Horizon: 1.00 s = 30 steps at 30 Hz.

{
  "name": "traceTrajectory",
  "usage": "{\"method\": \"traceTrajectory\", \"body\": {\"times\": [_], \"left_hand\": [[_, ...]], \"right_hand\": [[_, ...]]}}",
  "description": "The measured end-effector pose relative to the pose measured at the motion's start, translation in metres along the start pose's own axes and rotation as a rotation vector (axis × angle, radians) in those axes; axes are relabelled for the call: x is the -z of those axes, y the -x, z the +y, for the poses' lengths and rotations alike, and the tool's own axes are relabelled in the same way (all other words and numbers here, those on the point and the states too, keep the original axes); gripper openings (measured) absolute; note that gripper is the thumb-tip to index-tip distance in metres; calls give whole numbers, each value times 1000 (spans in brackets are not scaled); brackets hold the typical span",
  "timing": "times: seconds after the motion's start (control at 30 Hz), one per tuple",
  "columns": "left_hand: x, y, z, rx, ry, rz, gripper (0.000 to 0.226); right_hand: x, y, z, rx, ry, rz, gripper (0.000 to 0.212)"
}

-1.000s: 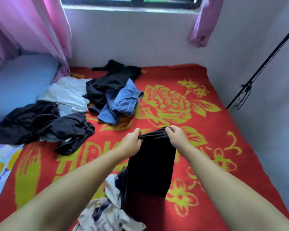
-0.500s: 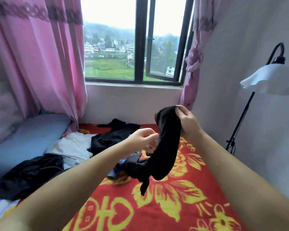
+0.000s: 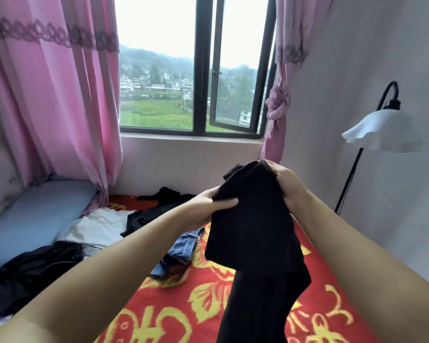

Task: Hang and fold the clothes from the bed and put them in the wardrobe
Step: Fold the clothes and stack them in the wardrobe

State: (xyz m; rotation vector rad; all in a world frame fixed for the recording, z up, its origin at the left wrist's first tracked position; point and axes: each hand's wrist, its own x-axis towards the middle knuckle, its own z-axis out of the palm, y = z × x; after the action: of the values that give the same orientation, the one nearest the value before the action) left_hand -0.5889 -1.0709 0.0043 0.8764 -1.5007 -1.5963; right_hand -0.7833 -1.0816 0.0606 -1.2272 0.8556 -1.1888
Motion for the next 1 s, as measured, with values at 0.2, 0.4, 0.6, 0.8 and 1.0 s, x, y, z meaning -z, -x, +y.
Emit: {"method": "traceTrajectory", "body": {"times": [0.2,0.4,0.6,0.8,1.0], "left_hand": [[-18,5,37,-70,217,106,17],[-6,5,48,-12,432,52,50],[23,-3,59,-185,527,496,24],[5,8,91,-230,218,269,26],[-19,16,103,-243,54,134,34]], "right_hand": [[6,6,8,13,70,88,31],[17,14,11,84,24,164,33],[25,24,12,25,82,57,32],[12,29,29,-63,298,-95,19],[-22,32,30,-45,548,-183,18]]}}
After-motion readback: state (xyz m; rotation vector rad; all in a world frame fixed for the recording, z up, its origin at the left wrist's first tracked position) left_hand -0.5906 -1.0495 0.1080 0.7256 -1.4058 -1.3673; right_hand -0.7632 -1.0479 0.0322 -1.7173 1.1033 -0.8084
